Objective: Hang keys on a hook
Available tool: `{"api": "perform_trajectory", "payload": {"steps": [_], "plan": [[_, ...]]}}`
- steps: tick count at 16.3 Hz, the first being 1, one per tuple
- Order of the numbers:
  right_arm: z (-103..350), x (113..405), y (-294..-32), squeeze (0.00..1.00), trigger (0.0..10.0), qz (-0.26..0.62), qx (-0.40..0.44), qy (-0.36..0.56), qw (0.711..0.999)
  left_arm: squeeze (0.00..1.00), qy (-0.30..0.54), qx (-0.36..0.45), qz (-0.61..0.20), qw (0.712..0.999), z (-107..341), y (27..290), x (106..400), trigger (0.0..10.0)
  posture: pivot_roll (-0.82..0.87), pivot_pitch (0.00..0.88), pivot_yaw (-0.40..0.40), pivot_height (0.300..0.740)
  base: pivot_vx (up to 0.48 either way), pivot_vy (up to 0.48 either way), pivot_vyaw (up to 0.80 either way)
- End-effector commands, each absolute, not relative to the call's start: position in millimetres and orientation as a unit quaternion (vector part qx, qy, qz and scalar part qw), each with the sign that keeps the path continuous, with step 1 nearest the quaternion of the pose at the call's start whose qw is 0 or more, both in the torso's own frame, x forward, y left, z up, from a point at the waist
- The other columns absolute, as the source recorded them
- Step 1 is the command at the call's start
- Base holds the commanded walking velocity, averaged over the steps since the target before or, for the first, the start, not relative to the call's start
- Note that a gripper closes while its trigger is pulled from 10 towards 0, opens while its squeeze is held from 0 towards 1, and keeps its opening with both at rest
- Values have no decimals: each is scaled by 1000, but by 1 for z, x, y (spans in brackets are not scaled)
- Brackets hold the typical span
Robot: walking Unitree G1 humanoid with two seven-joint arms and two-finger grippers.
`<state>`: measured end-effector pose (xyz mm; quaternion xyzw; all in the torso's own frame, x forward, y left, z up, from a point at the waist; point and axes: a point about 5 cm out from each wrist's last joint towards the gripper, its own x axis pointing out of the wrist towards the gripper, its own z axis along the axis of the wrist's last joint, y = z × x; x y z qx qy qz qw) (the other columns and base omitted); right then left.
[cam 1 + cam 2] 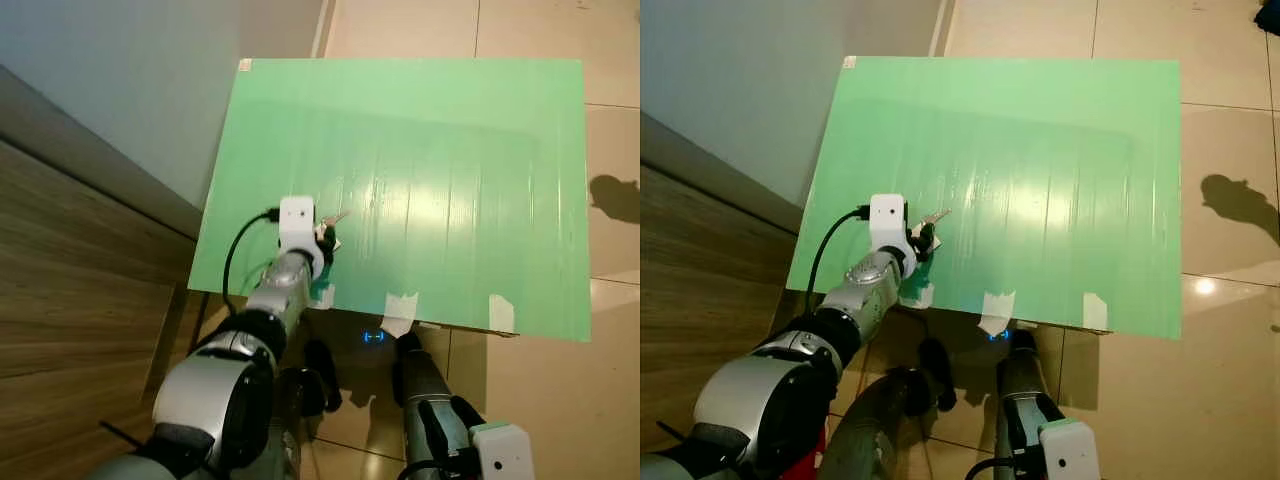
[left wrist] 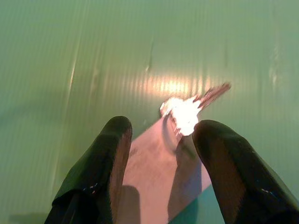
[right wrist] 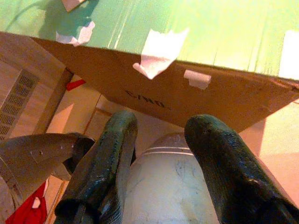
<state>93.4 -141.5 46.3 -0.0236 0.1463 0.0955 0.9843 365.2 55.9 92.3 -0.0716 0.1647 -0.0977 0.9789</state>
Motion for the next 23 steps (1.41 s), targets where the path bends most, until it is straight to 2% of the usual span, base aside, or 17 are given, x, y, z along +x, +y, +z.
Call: {"api": "perform_trajectory", "payload": {"steps": [1, 8, 9, 10, 23], "plan": [[42, 81, -138, 0, 10000, 98, -18, 172, 980, 0, 196, -83, -91, 973, 79, 54, 358, 10000, -489, 469, 206, 727, 0, 0, 0], [43, 79, -135, 0, 10000, 102, -17, 176, 979, 0, 206, -72, -79, 973, 75, 58, 356, 10000, -485, 479, 204, 727, 0, 0, 0], [43, 79, -135, 0, 10000, 102, -17, 176, 979, 0, 206, -70, -79, 973, 75, 58, 356, 2078, -484, 478, 203, 727, 0, 0, 0], [43, 79, -135, 0, 10000, 103, -16, 176, 979, 0, 206, -64, -82, 973, 74, 58, 356, 0, -484, 478, 204, 727, 0, 0, 0], [42, 80, -136, 0, 10000, 103, -17, 177, 979, 0, 190, -55, -103, 975, 77, 51, 355, 0, -488, 463, 202, 727, 0, 0, 0]]}}
